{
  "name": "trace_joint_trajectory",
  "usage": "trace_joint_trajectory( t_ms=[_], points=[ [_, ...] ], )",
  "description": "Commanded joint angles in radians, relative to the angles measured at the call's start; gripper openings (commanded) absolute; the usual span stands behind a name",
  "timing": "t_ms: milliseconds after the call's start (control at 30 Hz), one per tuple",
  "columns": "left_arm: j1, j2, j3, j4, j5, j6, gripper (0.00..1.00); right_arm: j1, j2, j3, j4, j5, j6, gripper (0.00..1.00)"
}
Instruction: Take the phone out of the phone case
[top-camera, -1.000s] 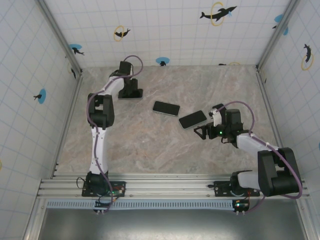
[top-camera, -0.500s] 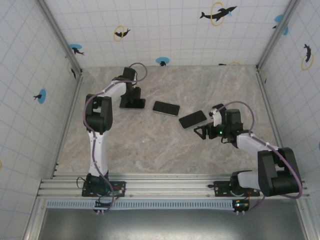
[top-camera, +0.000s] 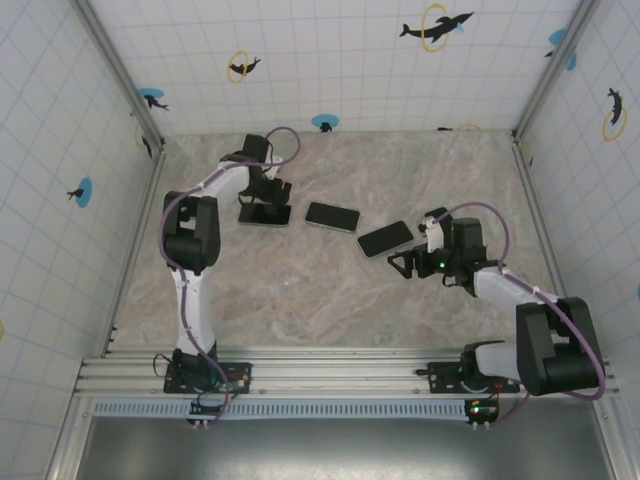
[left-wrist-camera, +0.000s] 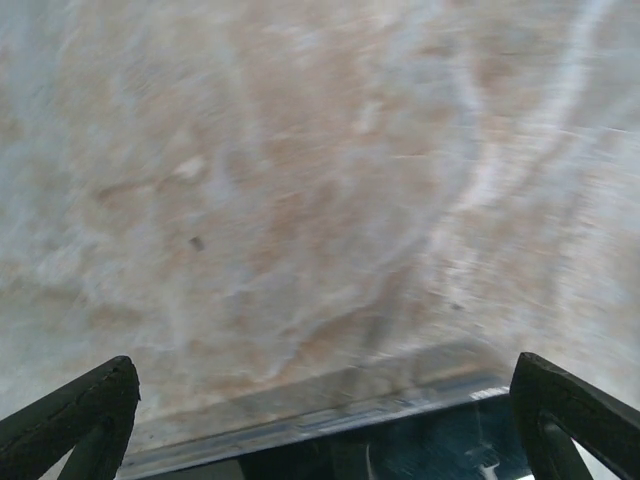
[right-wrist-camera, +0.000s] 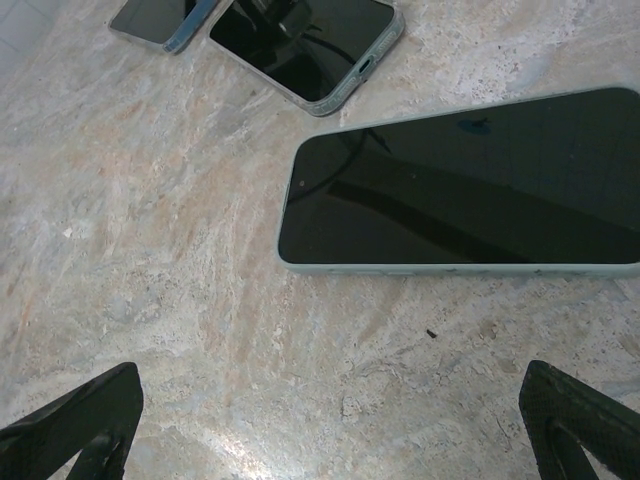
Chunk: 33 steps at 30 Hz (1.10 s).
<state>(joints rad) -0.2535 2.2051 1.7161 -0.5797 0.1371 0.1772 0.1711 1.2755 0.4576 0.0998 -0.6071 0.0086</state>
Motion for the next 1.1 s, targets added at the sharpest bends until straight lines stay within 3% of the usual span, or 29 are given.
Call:
trace_joint_trajectory(
  t_ms=[0,167,367,633,1067],
  points=[
    [0.015,-0.049,0.02,-0.101,0.188,0.316,0.97,0.009,-0.028,-0.017,-0.004,-0.014,0.004,0.99],
    [0.049,-0.072,0.048,-0.263,0.295,0.638,0.97,0.017,-0.035,-0.024,-0.012,-0.013,0.001,0.99],
    [0.083,-0.099,0.004,-0.326,0.308,0.87,0.97,0.037,-0.041,-0.042,0.002,0.001,0.01,0.99],
    [0.083,-0.119,-0.101,-0.246,0.059,1.027,0.97,0.057,-0.059,-0.062,0.004,0.017,0.008,0.99],
    [0.076,-0.07,-0.076,-0.177,0.017,1.091,0.97,0.059,-0.083,-0.078,-0.001,0.017,0.009,0.99]
  ],
)
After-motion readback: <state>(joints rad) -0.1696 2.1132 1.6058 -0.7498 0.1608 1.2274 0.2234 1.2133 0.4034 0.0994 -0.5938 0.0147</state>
